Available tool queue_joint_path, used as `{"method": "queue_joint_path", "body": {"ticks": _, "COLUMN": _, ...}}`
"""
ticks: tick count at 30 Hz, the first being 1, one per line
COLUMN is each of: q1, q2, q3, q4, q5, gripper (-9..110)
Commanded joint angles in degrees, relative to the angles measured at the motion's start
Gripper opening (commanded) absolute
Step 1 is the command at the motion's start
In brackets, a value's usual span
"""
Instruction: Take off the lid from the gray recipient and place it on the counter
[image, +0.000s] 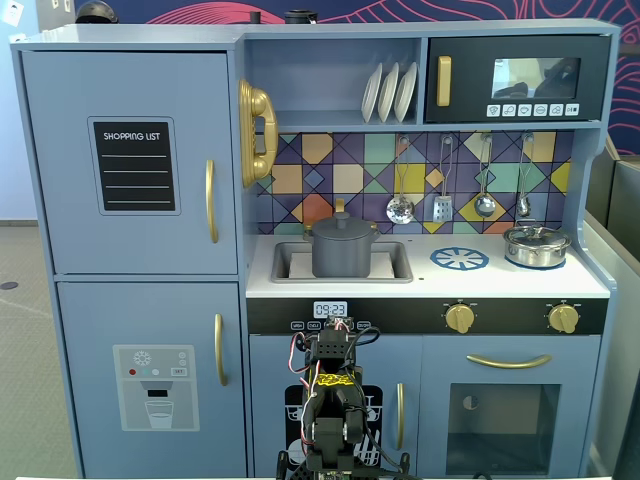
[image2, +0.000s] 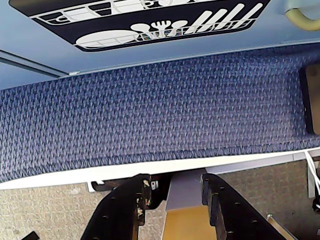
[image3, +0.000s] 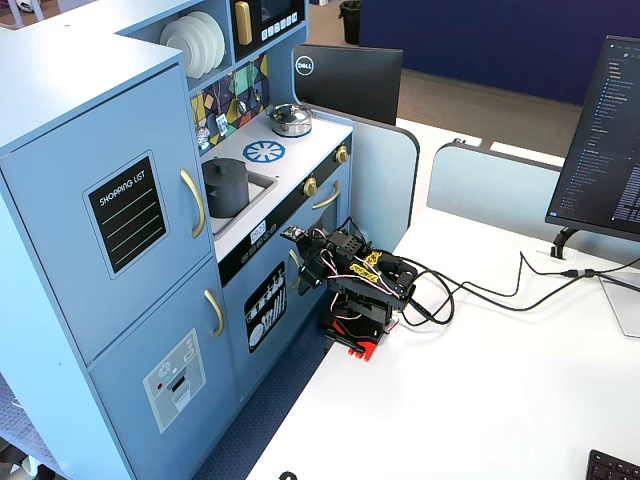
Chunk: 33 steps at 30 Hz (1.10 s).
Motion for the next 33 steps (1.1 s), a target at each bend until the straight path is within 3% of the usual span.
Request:
{"method": "queue_joint_path", "body": {"ticks": 1, "q1": 3.6, "q2": -0.4, "q3": -0.1, "q4": 10.1, "q5": -0.4, "gripper": 0}}
{"method": "queue_joint_path", "body": {"ticks": 10, "q1": 3.5, "q2": -0.4, "q3": -0.1, "q4": 10.1, "q5": 0.4, "gripper": 0}}
{"method": "queue_joint_path", "body": {"ticks": 14, "q1": 3.6, "q2": -0.4, "q3": -0.7, "q4": 7.6, "q5": -4.6, "gripper": 0}}
{"method": "queue_joint_path", "body": {"ticks": 33, "q1": -0.3, "q2": -6.9, "q3": -36.4, "q4": -18.5, "q5": -8.1, "gripper": 0}}
